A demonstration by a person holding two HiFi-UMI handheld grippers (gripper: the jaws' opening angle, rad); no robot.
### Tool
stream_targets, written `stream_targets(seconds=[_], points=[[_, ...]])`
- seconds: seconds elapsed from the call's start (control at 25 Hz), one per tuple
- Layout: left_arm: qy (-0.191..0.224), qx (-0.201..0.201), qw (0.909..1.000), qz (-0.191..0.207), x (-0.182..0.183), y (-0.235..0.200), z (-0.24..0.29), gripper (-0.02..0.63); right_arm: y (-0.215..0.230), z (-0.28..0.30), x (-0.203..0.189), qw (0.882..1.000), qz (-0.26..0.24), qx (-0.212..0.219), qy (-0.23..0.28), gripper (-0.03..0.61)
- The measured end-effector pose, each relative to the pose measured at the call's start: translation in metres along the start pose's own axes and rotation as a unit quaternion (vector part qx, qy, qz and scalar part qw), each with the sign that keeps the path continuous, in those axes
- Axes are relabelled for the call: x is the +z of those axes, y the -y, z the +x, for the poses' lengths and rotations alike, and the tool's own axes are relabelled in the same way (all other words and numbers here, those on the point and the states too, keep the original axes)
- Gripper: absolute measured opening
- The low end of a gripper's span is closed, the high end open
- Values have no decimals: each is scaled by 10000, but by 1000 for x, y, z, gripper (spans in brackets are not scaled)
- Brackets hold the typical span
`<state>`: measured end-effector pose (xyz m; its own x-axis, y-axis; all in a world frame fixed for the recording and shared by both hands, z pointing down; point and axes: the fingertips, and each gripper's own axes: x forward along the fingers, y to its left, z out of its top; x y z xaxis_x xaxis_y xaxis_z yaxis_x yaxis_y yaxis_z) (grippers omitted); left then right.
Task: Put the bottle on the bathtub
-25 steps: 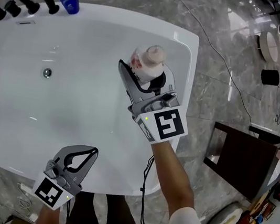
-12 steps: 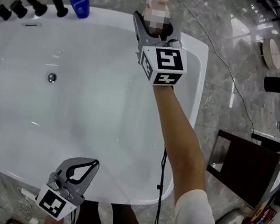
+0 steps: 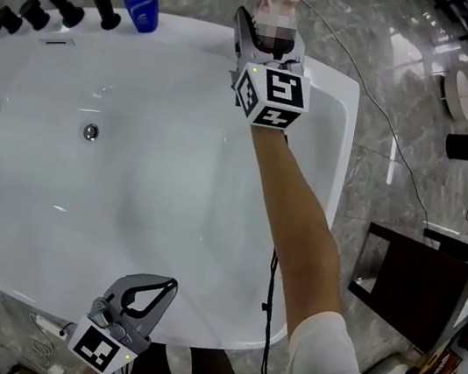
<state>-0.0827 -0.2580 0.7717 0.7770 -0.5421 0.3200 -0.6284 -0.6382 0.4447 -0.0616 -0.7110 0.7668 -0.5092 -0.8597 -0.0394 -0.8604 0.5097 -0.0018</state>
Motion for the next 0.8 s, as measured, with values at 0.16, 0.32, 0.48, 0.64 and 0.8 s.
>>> stream_targets(seconds=[0.16, 0.32, 0.48, 0.64, 0.8], points=[[69, 39, 10000, 34, 6, -2, 4, 3, -1, -2, -13, 9994, 167, 202, -246, 232], [49, 1, 10000, 66, 7, 0, 8, 3, -1, -14, -22, 9991, 235, 211, -271, 275], [-25, -20, 10000, 68, 4, 3, 11, 3, -1, -30, -35, 9987, 207, 234, -414, 275], [15, -51, 10000, 51, 7, 6, 16, 3, 5, -43, -42, 9983, 221, 202, -508, 275], [12, -89, 9999, 48, 7, 12, 18, 3, 8, -55, -48, 9978, 226, 194, -600, 275]])
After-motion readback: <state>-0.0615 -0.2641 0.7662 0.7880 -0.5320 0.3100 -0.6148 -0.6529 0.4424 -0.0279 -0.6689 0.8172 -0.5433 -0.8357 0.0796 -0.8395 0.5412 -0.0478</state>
